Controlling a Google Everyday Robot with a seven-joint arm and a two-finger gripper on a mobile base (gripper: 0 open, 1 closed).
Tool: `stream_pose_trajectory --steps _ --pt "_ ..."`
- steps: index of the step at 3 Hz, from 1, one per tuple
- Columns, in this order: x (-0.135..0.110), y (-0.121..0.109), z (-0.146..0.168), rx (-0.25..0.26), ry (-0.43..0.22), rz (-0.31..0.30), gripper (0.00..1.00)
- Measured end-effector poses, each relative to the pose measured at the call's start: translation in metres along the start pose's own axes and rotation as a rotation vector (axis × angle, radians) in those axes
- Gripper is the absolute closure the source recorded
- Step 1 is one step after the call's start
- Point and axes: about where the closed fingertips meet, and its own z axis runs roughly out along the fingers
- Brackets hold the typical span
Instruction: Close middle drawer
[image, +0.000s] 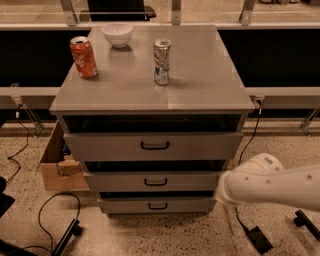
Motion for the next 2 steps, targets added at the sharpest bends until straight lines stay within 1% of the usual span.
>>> stream_pose_trajectory --steps 1,2 --pt "0.077 0.067 -0.049 -0.074 0.18 0.118 1.0" --pt "0.146 0.163 -0.099 -0.142 0.354 0.248 1.0"
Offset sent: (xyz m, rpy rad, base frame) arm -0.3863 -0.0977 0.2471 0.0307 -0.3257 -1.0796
